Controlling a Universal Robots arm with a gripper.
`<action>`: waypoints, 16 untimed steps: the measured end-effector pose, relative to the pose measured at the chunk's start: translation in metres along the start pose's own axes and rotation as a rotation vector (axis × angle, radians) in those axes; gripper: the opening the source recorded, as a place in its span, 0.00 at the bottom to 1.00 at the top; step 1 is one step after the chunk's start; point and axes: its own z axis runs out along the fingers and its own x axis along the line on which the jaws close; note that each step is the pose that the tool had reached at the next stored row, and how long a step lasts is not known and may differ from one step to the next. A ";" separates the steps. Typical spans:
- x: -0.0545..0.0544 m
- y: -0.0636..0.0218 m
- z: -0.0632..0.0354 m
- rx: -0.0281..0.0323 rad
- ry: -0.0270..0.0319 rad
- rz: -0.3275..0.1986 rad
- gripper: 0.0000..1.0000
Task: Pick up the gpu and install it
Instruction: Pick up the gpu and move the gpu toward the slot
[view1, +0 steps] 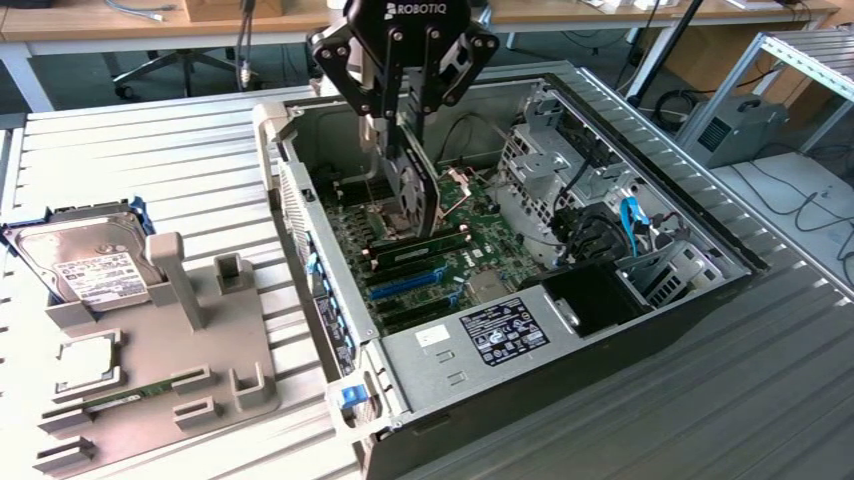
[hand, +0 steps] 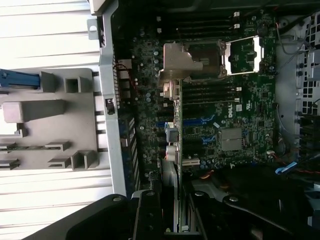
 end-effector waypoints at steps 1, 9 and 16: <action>-0.001 0.0001 0.0001 0.0007 0.0000 0.000 0.26; -0.008 0.0013 0.0017 0.0041 -0.0003 0.000 0.26; -0.011 0.0019 0.0033 0.0059 -0.0005 0.000 0.26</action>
